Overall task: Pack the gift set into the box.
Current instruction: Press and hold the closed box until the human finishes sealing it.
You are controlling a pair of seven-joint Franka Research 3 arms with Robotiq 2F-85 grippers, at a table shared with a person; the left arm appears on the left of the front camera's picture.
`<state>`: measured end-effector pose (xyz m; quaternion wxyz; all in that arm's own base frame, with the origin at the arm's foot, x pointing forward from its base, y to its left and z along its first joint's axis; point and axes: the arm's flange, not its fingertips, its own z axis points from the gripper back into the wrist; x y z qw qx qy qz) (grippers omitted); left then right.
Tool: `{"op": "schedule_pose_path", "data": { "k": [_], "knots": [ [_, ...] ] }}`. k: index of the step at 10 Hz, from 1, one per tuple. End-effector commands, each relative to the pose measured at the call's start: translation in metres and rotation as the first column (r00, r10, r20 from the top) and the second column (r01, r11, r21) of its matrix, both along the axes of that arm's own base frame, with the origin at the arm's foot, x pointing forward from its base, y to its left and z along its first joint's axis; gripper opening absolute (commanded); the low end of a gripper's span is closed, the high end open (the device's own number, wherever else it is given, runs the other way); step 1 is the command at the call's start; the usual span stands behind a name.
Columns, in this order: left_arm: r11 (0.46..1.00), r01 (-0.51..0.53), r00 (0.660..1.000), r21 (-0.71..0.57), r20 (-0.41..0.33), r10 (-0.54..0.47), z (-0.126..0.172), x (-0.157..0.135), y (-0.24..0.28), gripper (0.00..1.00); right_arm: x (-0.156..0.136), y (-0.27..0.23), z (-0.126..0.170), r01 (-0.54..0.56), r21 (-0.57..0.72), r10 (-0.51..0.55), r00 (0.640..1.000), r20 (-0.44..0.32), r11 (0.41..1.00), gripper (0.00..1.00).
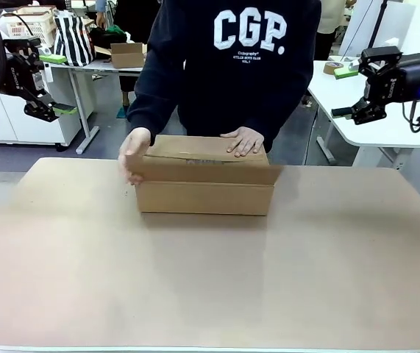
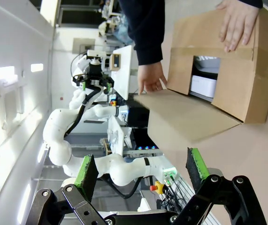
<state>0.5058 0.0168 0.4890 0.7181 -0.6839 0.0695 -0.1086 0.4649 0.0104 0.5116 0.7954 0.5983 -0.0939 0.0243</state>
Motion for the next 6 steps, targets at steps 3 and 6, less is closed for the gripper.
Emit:
{"op": "schedule_pose_path", "data": {
  "k": [3,6],
  "knots": [
    [1.000,-0.005,1.000,-0.027,0.011,0.005,0.0006,-0.0042,-0.0002,1.00,0.0006,0.0010,0.0021,0.000,0.019,0.000,1.000,0.002,1.000,1.00],
    [1.000,-0.005,1.000,-0.027,0.011,0.005,0.0006,-0.0042,-0.0002,1.00,0.0006,0.0010,0.0021,0.000,0.019,0.000,1.000,0.002,1.000,1.00]
  ]
}}
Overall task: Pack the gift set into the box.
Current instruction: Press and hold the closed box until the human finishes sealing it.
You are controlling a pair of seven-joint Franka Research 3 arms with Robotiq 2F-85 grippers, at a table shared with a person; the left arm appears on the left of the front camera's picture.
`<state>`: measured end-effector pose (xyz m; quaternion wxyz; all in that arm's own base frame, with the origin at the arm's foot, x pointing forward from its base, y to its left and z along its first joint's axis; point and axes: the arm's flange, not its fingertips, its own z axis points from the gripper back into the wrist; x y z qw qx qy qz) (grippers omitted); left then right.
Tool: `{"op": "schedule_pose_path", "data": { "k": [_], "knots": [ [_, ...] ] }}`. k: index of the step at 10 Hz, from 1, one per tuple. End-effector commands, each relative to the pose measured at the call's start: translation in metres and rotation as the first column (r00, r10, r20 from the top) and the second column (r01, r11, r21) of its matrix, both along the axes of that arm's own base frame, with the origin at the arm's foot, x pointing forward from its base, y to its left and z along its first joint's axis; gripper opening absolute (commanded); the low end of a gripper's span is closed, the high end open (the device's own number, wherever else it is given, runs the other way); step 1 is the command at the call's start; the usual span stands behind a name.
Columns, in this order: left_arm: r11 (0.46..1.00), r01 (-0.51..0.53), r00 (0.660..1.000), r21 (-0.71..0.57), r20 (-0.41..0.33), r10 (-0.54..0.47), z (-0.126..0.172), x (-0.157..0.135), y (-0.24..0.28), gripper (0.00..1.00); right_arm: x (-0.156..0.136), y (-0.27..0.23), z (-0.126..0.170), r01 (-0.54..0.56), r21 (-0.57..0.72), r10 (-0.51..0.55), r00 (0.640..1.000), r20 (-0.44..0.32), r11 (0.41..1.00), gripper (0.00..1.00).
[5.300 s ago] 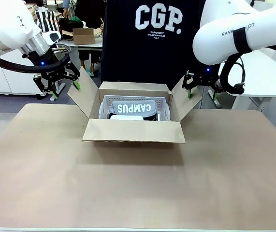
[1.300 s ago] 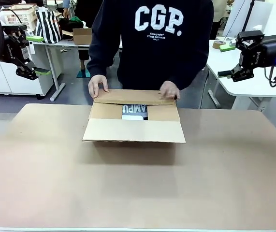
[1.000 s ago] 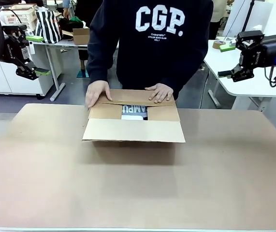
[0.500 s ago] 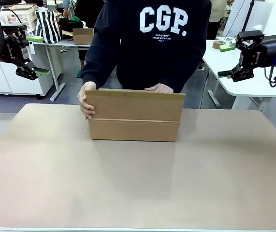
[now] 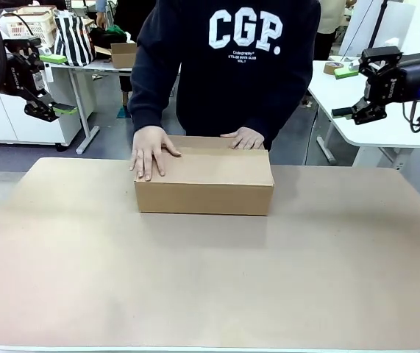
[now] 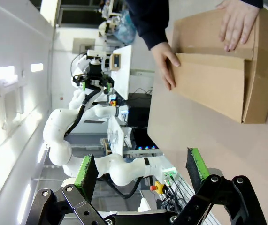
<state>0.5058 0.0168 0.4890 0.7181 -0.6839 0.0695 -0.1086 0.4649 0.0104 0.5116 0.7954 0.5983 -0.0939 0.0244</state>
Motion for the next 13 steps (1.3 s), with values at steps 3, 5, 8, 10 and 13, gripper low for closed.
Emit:
{"op": "schedule_pose_path", "data": {
  "k": [3,5,8,10,13],
  "knots": [
    [1.000,-0.005,1.000,-0.027,0.011,0.005,0.0007,-0.0042,-0.0002,1.00,0.0006,0.0010,0.0021,0.000,0.019,0.000,1.000,0.002,1.000,1.00],
    [1.000,-0.005,1.000,-0.027,0.011,0.005,0.0007,-0.0042,-0.0002,1.00,0.0006,0.0010,0.0021,0.000,0.019,0.000,1.000,0.002,1.000,1.00],
    [1.000,-0.005,1.000,-0.027,0.011,0.005,0.0007,-0.0042,-0.0002,1.00,0.0006,0.0010,0.0021,0.000,0.019,0.000,1.000,0.002,1.000,1.00],
    [1.000,-0.005,1.000,-0.027,0.011,0.005,0.0007,-0.0042,-0.0002,1.00,0.0006,0.0010,0.0021,0.000,0.019,0.000,1.000,0.002,1.000,1.00],
    [1.000,-0.005,1.000,-0.027,0.011,0.005,0.0007,-0.0042,-0.0002,1.00,0.0006,0.0010,0.0021,0.000,0.019,0.000,1.000,0.002,1.000,1.00]
  ]
}}
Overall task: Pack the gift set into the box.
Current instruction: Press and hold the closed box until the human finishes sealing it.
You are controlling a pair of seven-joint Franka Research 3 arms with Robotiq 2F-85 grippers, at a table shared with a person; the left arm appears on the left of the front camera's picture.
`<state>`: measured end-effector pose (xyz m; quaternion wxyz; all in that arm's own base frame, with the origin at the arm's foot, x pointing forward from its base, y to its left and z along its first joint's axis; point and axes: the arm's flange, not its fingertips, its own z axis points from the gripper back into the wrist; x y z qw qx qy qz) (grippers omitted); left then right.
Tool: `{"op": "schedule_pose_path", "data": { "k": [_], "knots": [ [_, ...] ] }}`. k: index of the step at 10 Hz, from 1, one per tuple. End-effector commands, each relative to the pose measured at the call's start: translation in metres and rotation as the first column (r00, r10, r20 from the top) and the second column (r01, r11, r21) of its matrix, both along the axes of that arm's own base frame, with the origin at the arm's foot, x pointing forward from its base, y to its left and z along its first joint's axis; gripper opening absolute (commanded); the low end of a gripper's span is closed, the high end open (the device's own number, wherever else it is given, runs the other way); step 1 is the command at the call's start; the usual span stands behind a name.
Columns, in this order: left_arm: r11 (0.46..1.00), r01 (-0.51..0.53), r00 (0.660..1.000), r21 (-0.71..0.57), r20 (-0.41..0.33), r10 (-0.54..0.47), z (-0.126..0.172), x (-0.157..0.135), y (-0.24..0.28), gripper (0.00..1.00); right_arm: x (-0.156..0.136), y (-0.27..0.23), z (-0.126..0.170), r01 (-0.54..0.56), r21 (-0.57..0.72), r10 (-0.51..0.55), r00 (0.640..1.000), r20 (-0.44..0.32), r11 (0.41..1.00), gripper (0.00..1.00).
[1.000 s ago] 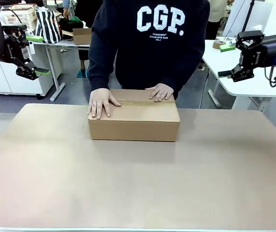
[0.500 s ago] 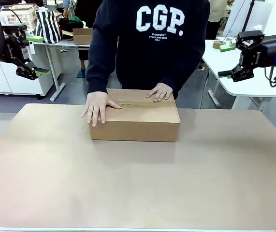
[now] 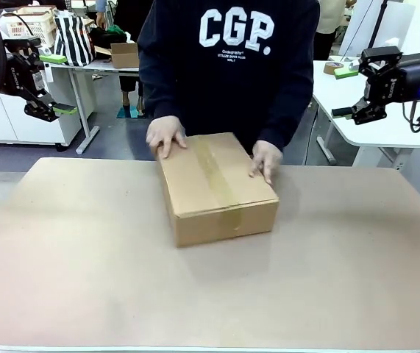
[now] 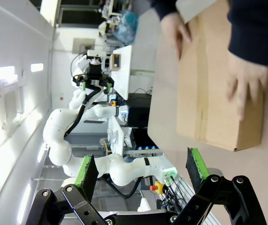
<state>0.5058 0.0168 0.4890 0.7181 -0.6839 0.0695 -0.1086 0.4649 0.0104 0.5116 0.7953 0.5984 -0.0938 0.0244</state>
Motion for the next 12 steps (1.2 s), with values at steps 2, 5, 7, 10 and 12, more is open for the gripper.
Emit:
{"op": "schedule_pose_path", "data": {
  "k": [2,5,7,10,12],
  "knots": [
    [1.000,-0.005,1.000,-0.027,0.011,0.005,0.0006,-0.0042,-0.0002,1.00,0.0006,0.0010,0.0021,0.000,0.019,0.000,1.000,0.002,1.000,1.00],
    [1.000,-0.005,1.000,-0.027,0.011,0.005,0.0006,-0.0042,-0.0002,1.00,0.0006,0.0010,0.0021,0.000,0.019,0.000,1.000,0.002,1.000,1.00],
    [1.000,-0.005,1.000,-0.027,0.011,0.005,0.0006,-0.0042,-0.0002,1.00,0.0006,0.0010,0.0021,0.000,0.019,0.000,1.000,0.002,1.000,1.00],
    [1.000,-0.005,1.000,-0.027,0.011,0.005,0.0006,-0.0042,-0.0002,1.00,0.0006,0.0010,0.0021,0.000,0.019,0.000,1.000,0.002,1.000,1.00],
    [1.000,-0.005,1.000,-0.027,0.011,0.005,0.0006,-0.0042,-0.0002,1.00,0.0006,0.0010,0.0021,0.000,0.019,0.000,1.000,0.002,1.000,1.00]
  ]
}}
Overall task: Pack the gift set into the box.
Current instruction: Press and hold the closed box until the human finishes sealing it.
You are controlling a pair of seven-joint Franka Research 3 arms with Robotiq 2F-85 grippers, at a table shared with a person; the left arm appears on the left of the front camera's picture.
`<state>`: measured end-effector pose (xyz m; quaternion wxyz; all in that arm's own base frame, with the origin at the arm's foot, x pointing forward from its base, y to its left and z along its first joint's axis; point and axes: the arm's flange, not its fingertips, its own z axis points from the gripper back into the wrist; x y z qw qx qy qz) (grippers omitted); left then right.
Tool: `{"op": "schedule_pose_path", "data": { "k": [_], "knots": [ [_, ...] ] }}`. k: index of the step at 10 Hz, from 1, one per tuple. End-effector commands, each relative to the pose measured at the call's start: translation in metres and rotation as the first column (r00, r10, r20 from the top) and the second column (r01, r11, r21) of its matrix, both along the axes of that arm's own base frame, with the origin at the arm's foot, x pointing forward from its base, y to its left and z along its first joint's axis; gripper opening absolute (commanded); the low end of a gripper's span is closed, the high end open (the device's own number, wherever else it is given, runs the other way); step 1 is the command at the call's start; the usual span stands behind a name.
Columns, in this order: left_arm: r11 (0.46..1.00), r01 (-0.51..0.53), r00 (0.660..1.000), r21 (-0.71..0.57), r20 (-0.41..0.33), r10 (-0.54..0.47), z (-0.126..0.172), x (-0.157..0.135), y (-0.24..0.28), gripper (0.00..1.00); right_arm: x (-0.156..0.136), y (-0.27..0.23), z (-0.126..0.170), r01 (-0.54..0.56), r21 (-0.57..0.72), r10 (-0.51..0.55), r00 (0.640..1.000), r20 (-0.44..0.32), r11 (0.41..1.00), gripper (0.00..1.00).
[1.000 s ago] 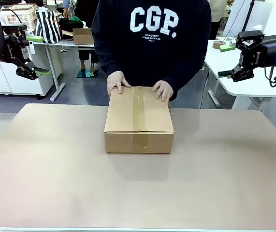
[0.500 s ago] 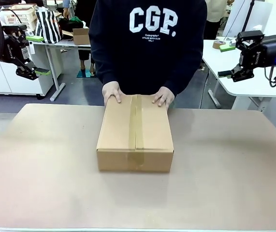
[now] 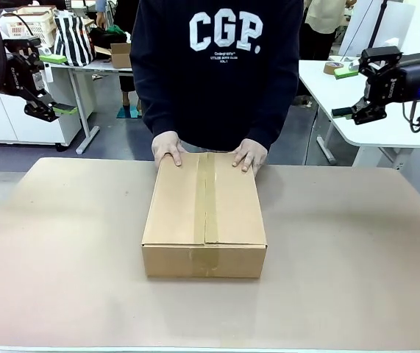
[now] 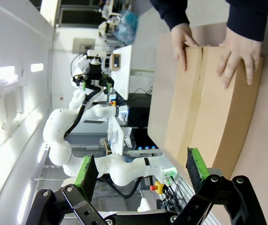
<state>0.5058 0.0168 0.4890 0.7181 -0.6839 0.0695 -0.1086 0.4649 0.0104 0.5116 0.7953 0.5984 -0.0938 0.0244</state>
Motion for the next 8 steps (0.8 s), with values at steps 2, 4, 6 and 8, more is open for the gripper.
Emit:
{"op": "schedule_pose_path", "data": {
  "k": [2,4,6,8],
  "knots": [
    [0.991,0.017,0.970,0.131,0.240,-0.048,0.000,0.007,-0.021,1.00,0.007,0.024,0.005,-0.097,-0.060,0.111,0.943,0.315,0.993,1.00],
    [0.972,0.040,0.796,0.232,0.580,-0.172,-0.002,0.006,-0.058,1.00,0.007,0.075,0.008,-0.102,-0.217,0.221,0.734,0.643,0.971,1.00],
    [0.964,0.050,0.589,0.261,0.772,-0.239,0.006,-0.010,-0.098,1.00,-0.005,0.119,0.018,-0.036,-0.345,0.311,0.528,0.790,0.938,1.00],
    [0.987,0.031,0.351,0.155,0.923,-0.156,0.014,-0.034,-0.128,1.00,-0.034,0.155,0.021,-0.065,-0.452,0.439,0.390,0.809,0.890,1.00]
  ]
}}
